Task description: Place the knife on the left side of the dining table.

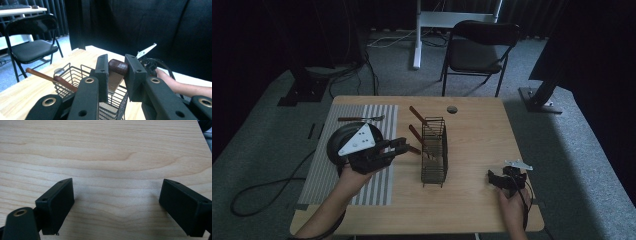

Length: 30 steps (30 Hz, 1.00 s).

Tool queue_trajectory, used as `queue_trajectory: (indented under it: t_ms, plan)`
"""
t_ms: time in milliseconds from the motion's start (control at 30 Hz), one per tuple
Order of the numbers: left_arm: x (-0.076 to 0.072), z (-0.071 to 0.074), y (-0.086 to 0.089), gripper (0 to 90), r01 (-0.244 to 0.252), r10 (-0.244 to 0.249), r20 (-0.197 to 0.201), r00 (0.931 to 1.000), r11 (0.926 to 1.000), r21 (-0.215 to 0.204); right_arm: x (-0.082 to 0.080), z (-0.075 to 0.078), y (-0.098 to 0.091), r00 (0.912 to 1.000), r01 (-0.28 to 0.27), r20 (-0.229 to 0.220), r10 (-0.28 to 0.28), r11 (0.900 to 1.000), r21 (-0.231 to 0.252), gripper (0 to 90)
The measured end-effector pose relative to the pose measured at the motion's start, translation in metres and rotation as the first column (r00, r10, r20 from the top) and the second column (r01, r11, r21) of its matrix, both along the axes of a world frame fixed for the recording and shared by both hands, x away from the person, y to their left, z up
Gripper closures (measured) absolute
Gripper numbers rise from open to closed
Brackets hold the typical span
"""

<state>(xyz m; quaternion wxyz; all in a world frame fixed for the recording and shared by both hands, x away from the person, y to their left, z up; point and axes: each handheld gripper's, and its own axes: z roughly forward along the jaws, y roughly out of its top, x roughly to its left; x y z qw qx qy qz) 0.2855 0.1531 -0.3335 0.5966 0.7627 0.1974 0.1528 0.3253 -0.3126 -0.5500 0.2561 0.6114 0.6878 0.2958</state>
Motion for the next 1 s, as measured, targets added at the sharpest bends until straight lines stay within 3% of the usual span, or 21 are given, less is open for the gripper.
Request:
queue_trajectory:
  t_ms: [200,400,767,1000]
  plan:
    - [-0.008,0.014,0.019,75.1,-0.025,0.025,0.029,0.9993,0.9996,-0.012,0.0,0.0,0.0,1.0,0.0,0.0,0.0,1.0,0.0,11.6]
    - [-0.013,0.017,0.035,75.1,-0.044,0.044,0.033,0.9985,0.999,-0.008,0.0,0.0,0.0,1.0,0.0,0.001,0.0,1.0,0.0,11.6]
    - [-0.017,-0.011,0.08,75.1,-0.13,0.13,-0.02,0.9913,0.9915,0.006,0.0,0.0,0.0,1.0,0.0,0.001,0.0,1.0,0.0,11.6]
    - [-0.017,-0.038,0.102,75.1,-0.146,0.148,-0.077,0.986,0.9888,0.029,0.0,0.0,0.0,1.0,0.001,0.001,-0.001,1.0,0.0,11.6]
